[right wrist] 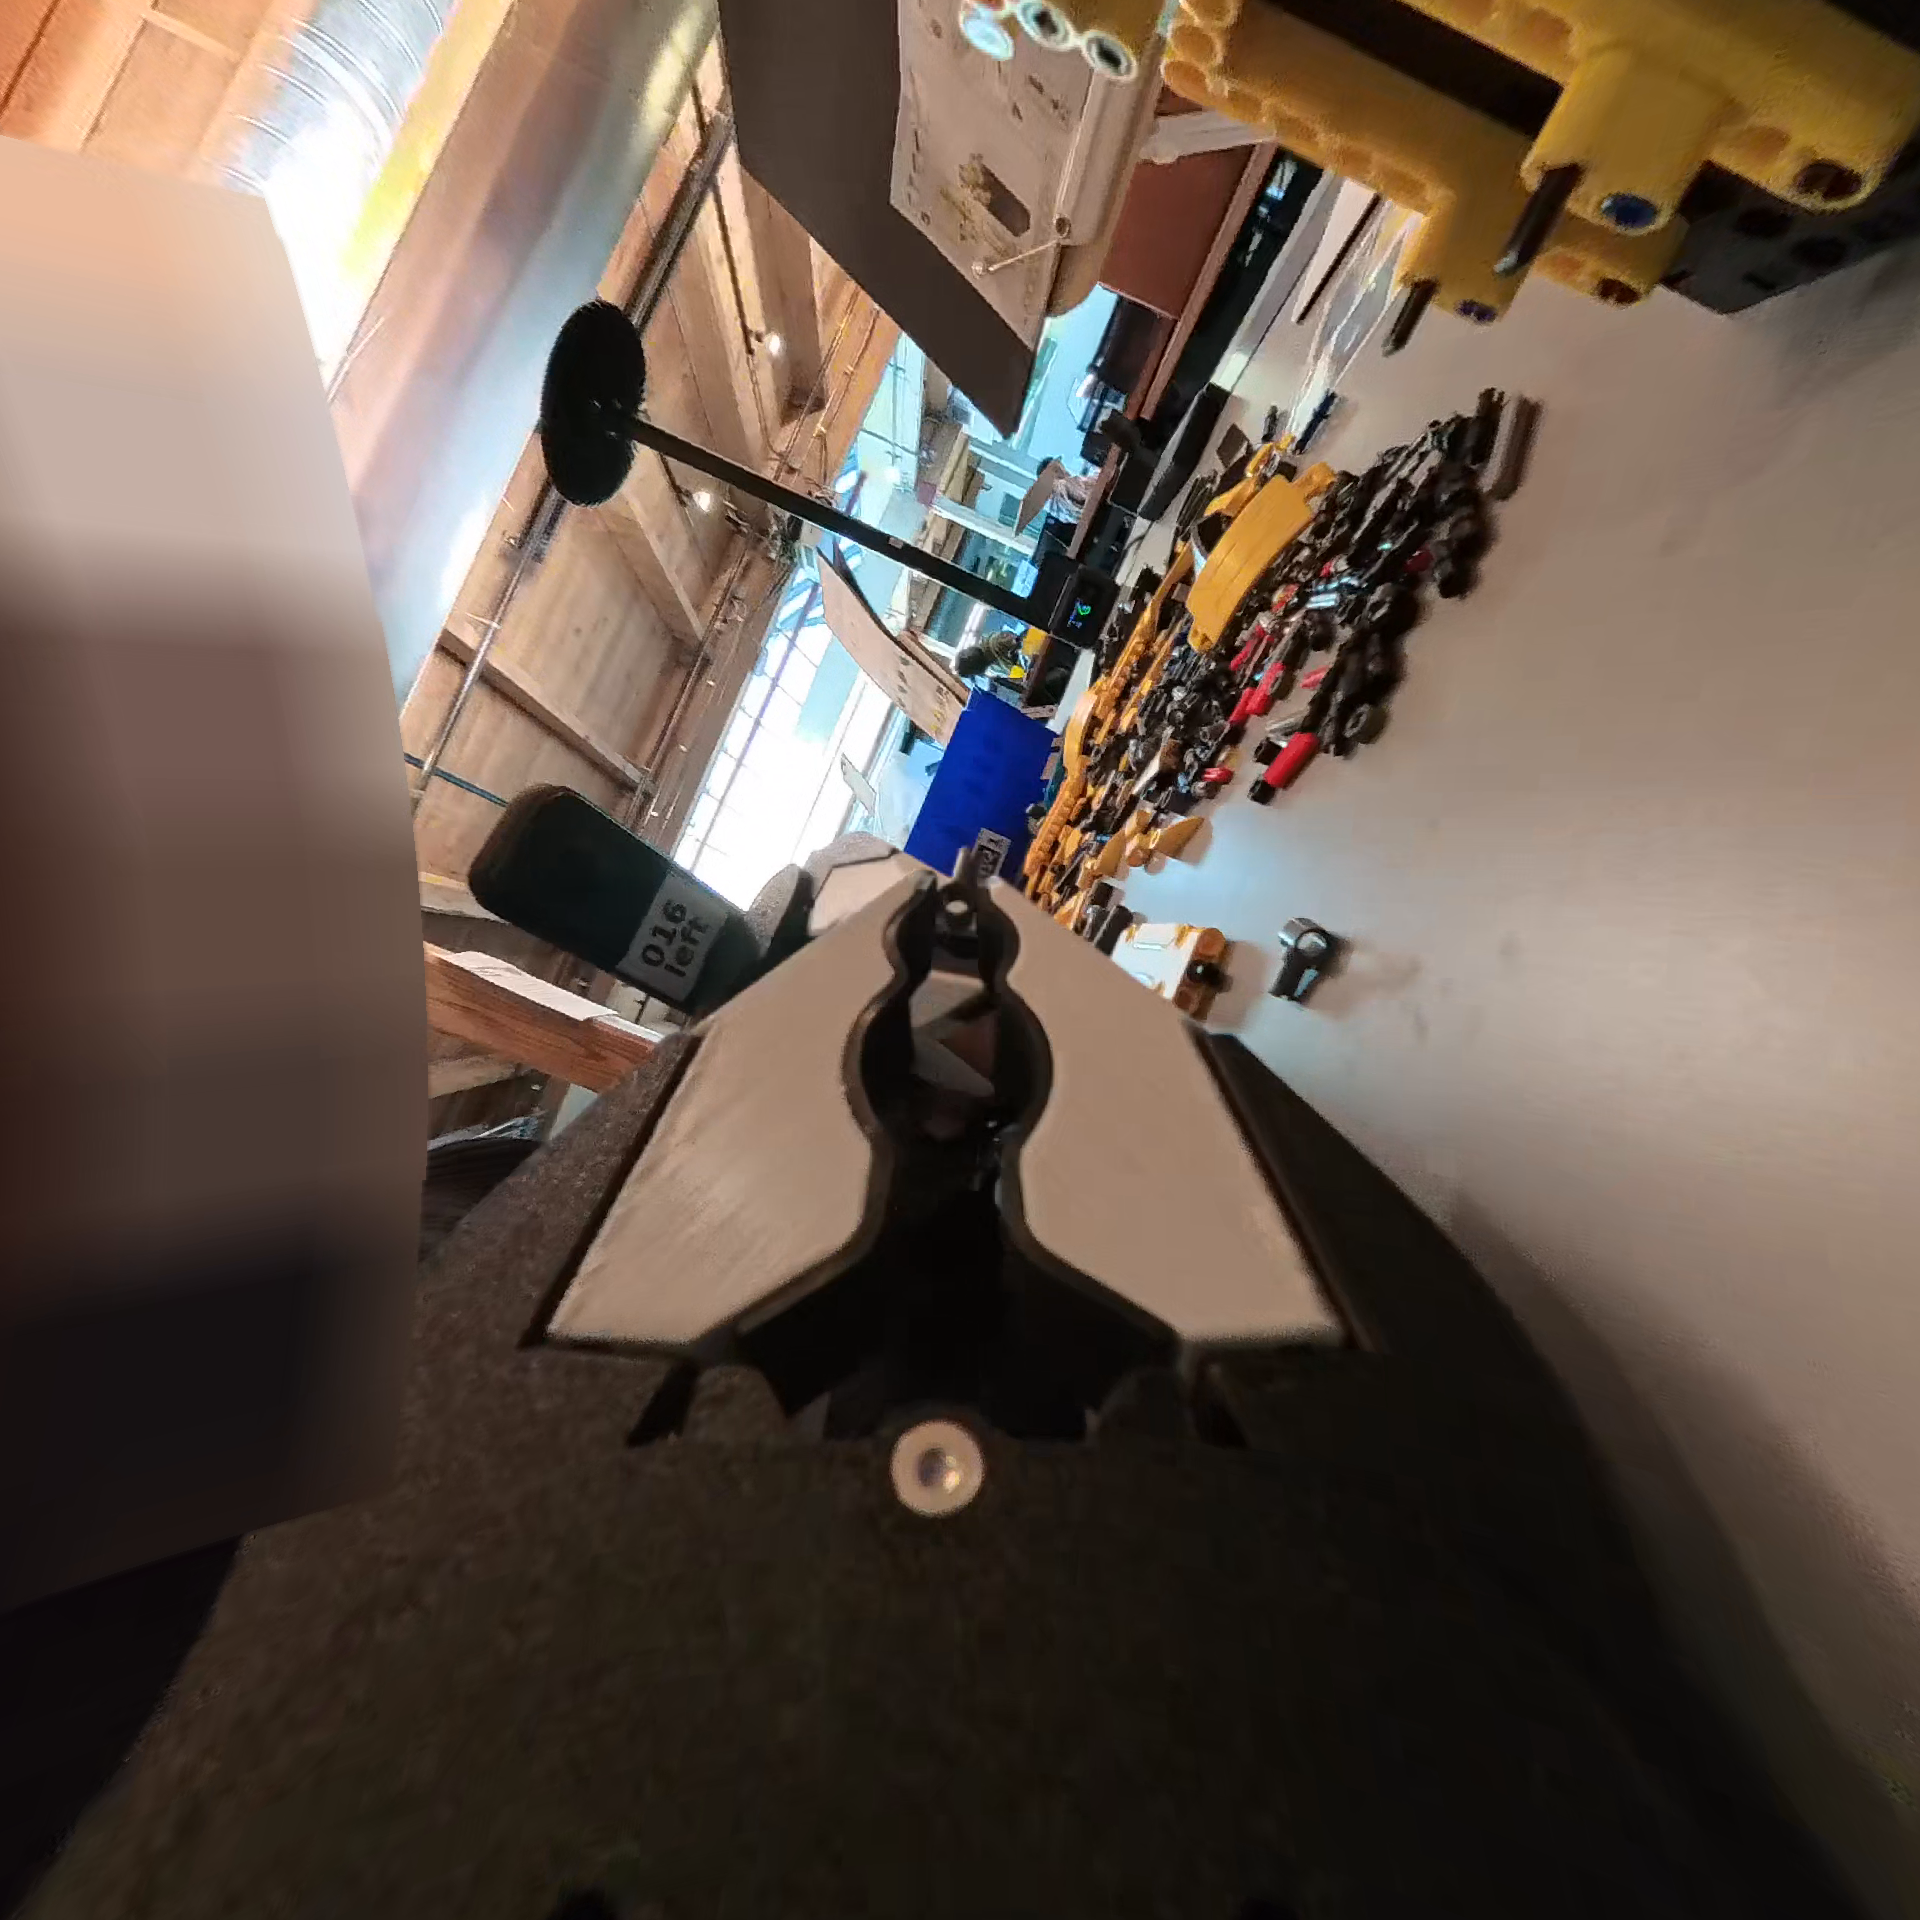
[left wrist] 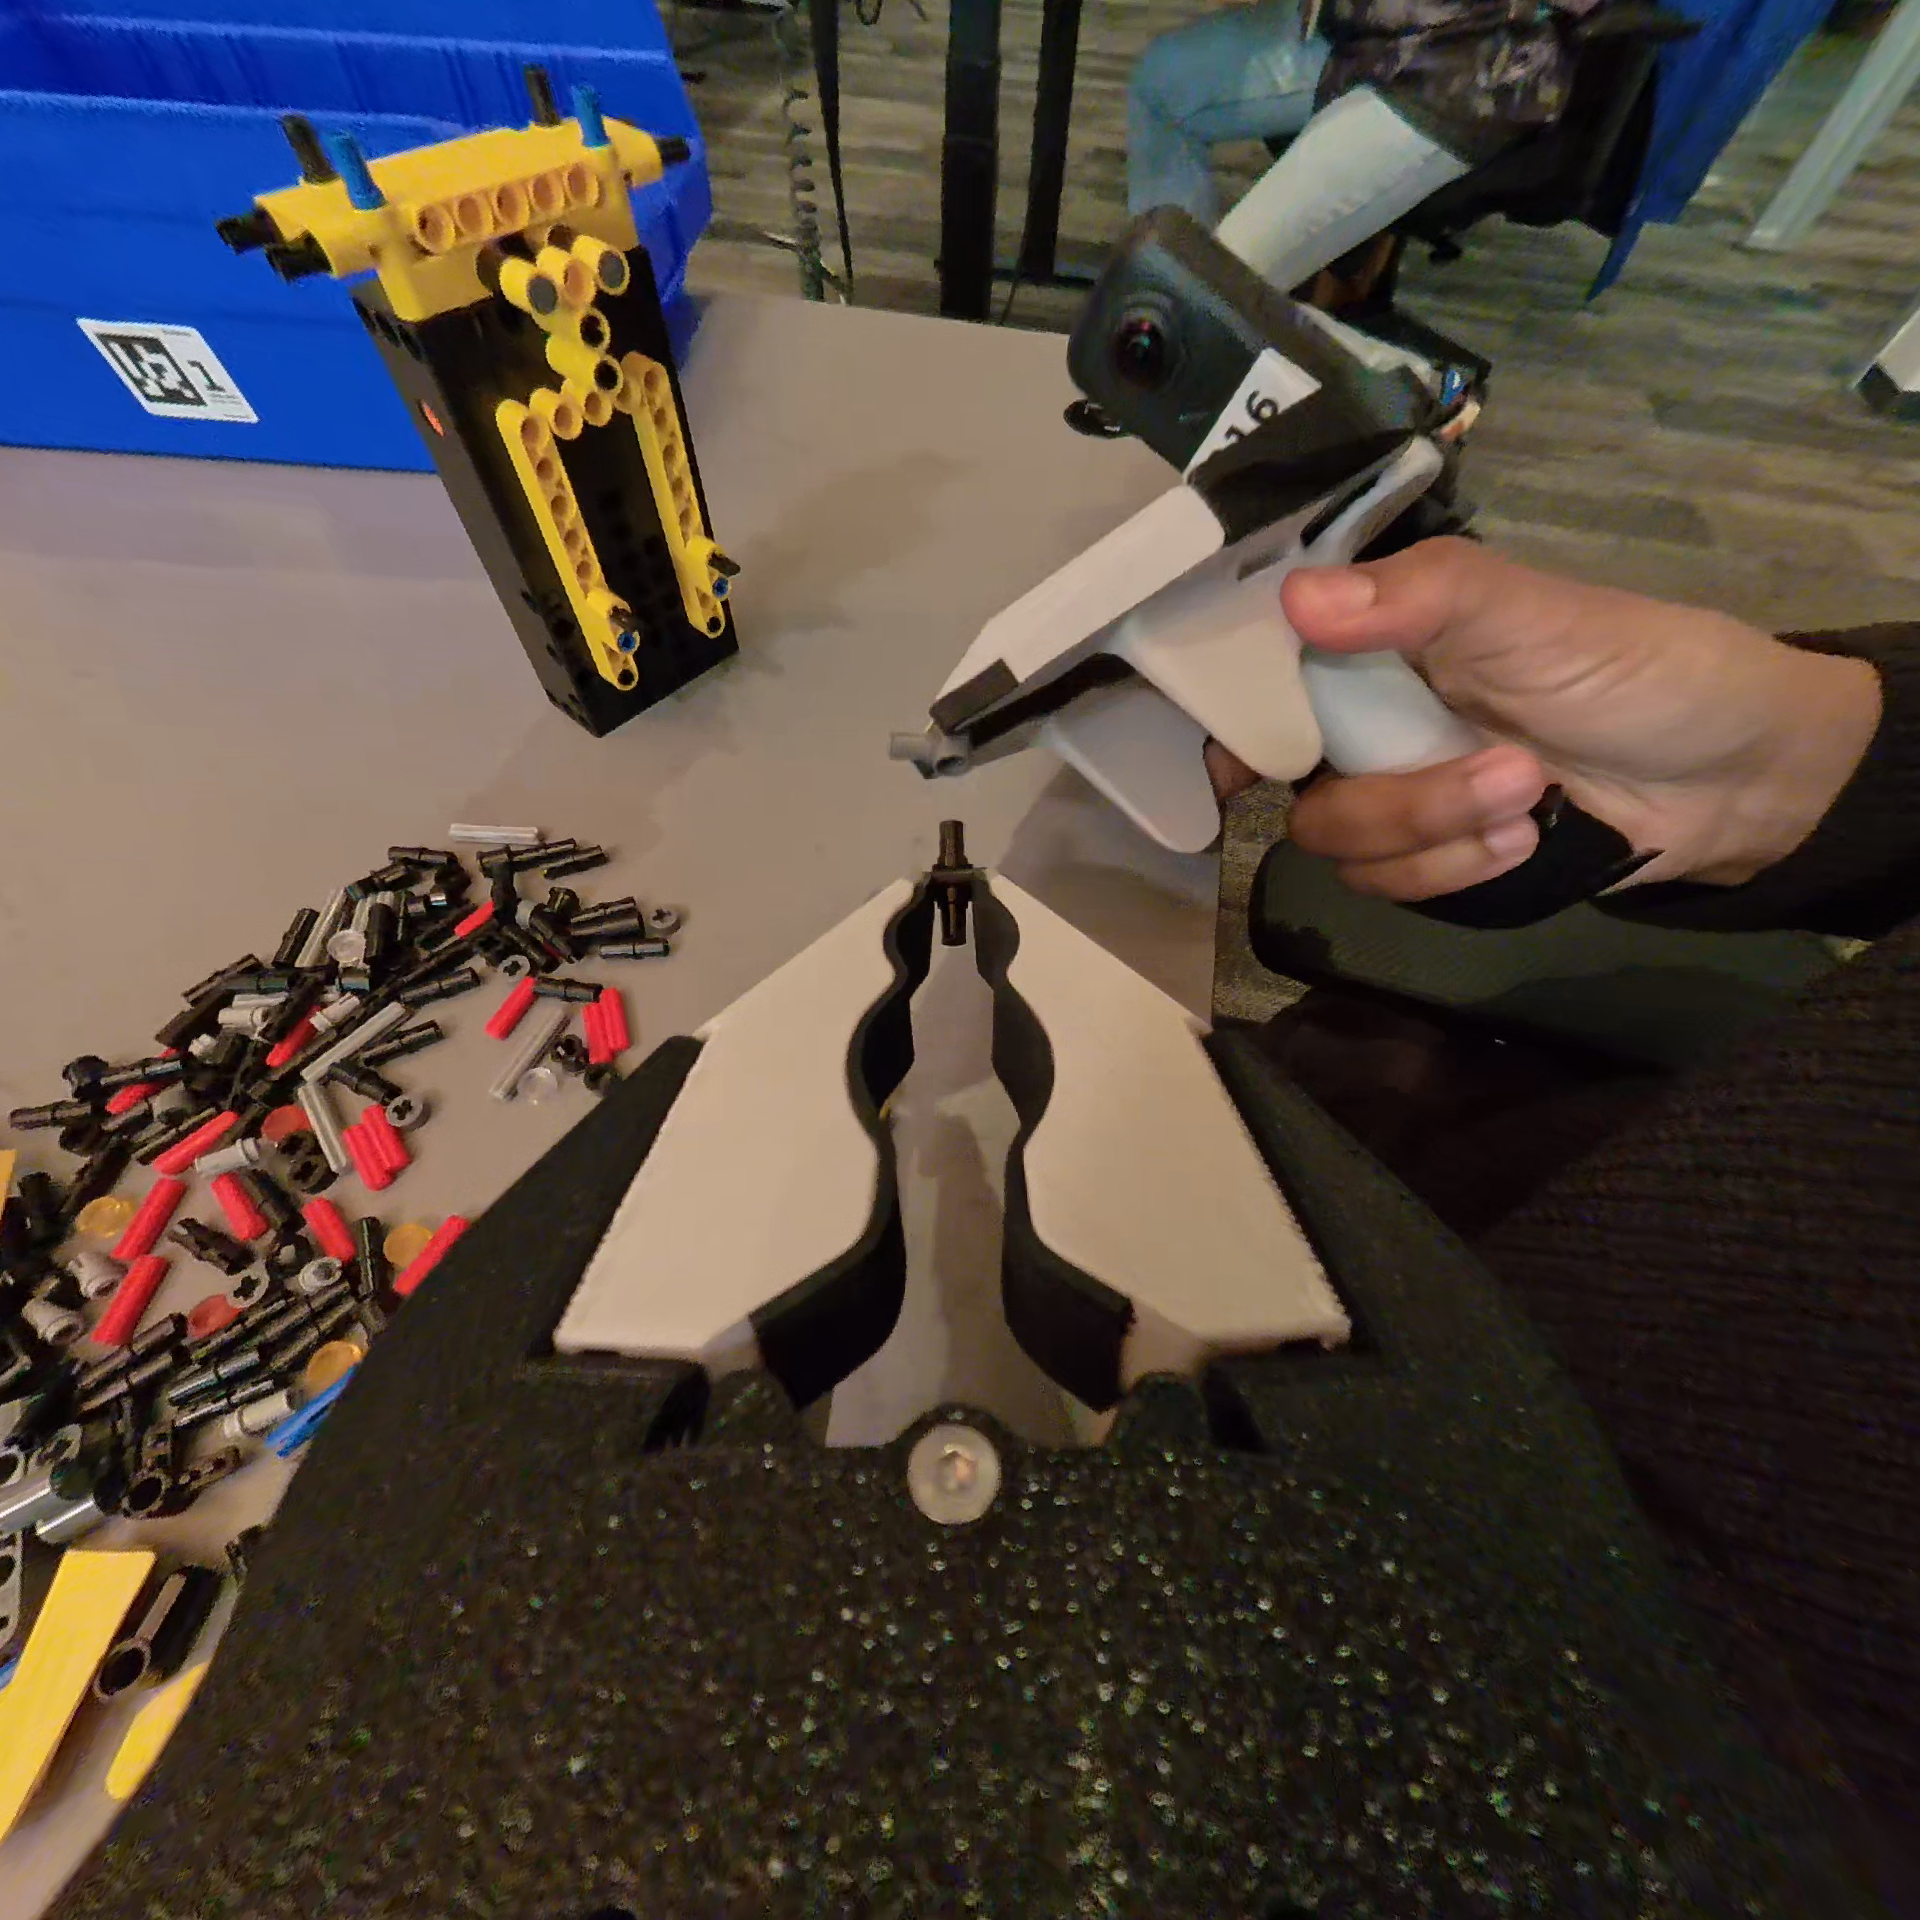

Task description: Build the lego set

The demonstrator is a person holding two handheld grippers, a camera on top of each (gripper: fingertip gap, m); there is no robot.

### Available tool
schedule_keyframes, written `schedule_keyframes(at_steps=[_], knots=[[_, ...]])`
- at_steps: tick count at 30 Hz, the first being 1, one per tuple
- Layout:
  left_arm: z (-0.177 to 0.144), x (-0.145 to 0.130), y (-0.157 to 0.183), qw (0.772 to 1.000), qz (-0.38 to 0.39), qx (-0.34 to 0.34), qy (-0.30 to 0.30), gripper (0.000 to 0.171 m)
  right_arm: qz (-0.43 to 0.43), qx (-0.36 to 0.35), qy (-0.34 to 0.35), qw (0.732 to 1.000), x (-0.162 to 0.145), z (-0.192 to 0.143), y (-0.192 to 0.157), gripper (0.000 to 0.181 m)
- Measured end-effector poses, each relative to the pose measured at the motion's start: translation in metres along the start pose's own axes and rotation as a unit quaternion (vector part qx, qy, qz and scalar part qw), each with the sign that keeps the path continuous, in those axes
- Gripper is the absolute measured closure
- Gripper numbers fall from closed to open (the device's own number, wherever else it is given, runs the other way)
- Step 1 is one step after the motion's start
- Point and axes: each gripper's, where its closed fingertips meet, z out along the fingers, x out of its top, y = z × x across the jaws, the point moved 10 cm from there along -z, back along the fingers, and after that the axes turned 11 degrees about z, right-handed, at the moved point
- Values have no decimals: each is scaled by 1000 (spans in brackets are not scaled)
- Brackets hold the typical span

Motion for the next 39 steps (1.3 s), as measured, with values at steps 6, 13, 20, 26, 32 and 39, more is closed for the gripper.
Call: schedule_keyframes(at_steps=[6,13,20,26,32,39], knots=[[-2,0,-1,1000,-10,5,12,165,-11,-27,-13,999,-3,3,1,175],[-3,1,2,1000,2,18,12,166,-13,-48,-6,999,-4,4,1,174],[1,-1,1,1000,-18,8,-11,166,4,-48,-3,999,-5,3,6,174],[4,-2,1,999,-31,3,-16,166,-10,-64,1,998,-7,2,7,176],[5,-1,2,1000,-23,0,-19,167,-16,-87,-11,996,-8,0,9,175],[3,-1,1,999,-31,-10,1,166,34,-42,-6,999,-8,-1,10,172]])
